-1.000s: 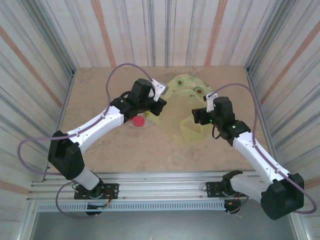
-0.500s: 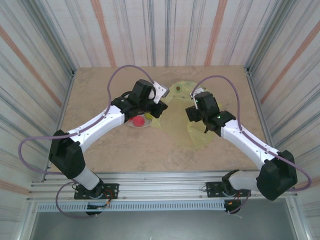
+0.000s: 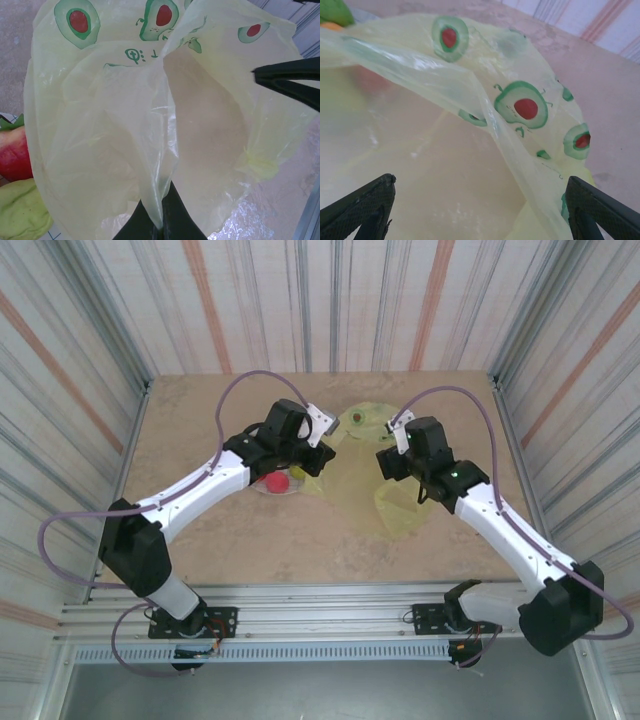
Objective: Place the fruits into the plastic bag
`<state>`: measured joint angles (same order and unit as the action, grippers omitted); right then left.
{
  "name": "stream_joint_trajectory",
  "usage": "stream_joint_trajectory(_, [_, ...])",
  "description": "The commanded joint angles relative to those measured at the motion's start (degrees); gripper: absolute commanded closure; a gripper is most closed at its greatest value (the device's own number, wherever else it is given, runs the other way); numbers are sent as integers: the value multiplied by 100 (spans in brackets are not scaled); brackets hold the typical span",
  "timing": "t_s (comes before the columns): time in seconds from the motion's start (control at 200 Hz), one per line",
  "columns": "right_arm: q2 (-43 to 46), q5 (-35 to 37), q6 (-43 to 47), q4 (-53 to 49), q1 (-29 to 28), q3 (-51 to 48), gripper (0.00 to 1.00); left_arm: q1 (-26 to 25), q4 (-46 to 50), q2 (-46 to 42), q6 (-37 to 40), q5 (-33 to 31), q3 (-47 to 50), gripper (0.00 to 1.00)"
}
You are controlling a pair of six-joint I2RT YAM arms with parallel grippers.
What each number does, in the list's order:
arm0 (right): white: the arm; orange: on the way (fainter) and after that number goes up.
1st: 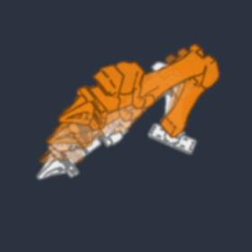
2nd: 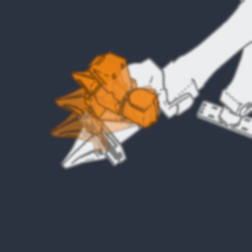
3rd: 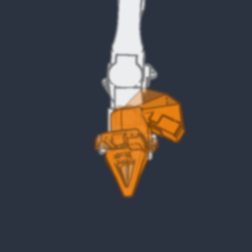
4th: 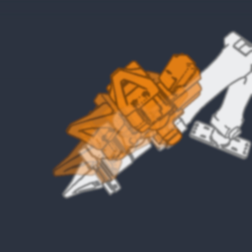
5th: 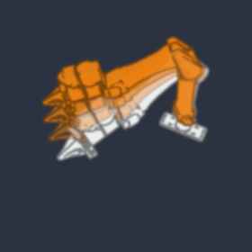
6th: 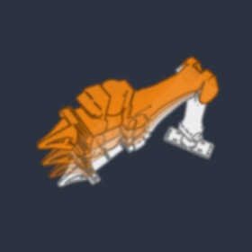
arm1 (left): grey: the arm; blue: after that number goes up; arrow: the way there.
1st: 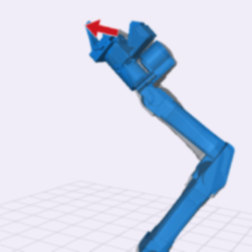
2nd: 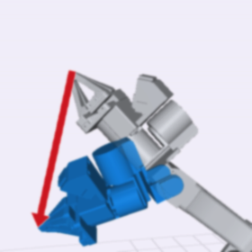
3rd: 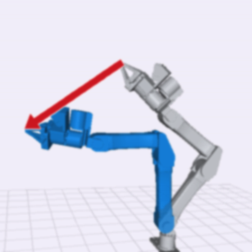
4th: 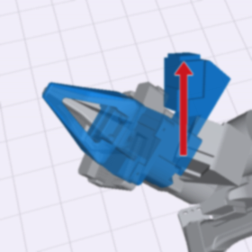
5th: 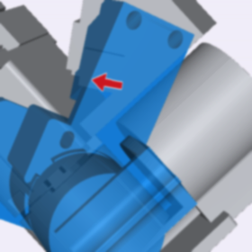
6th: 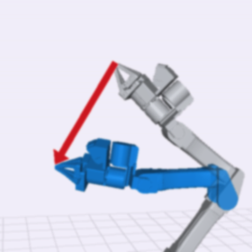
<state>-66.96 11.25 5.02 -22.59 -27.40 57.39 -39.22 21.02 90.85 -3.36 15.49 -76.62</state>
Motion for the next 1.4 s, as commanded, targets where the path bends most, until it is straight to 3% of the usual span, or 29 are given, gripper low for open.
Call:
stream_joint_trajectory(0.0, [113,-151,-3,-191,68,168,11,-17,34,28,39,141,-125,100])
stream_joint_trajectory(0.19, [-401,674,64,-328,121,279,8,-16,10,20,23,163,-122,100])
stream_joint_trajectory(0.326, [-943,666,-124,-322,462,496,13,-18,-20,21,0,200,-81,100])
stream_joint_trajectory(0.376, [-1110,471,-212,-264,594,536,24,-16,-52,28,-7,201,-61,100])
stream_joint_trajectory(0.566, [-1328,-461,-477,-945,869,913,83,-18,-36,87,-50,121,-150,100])
stream_joint_trajectory(0.666, [-995,-1925,-940,-1354,1300,974,99,-7,-57,90,-59,-220,-161,97])
stream_joint_trajectory(0.756, [-662,-3243,-1490,-1417,1754,858,100,74,-187,123,-51,-587,-135,93])
stream_joint_trajectory(0.897, [-422,-4311,-2296,-1234,2121,615,100,269,-395,456,-104,-1215,-243,72])
stream_joint_trajectory(1.052, [-459,-4679,-3323,-619,2177,231,100,251,-90,653,-137,-1420,-565,43])
stream_joint_trajectory(1.227, [-459,-4561,-3739,-318,2355,-104,100,112,-357,-283,-314,-2061,172,15])
stream_joint_trajectory(1.398, [-428,-4568,-4158,88,2390,-453,100,-1,-509,-1411,-565,-1551,1047,2])
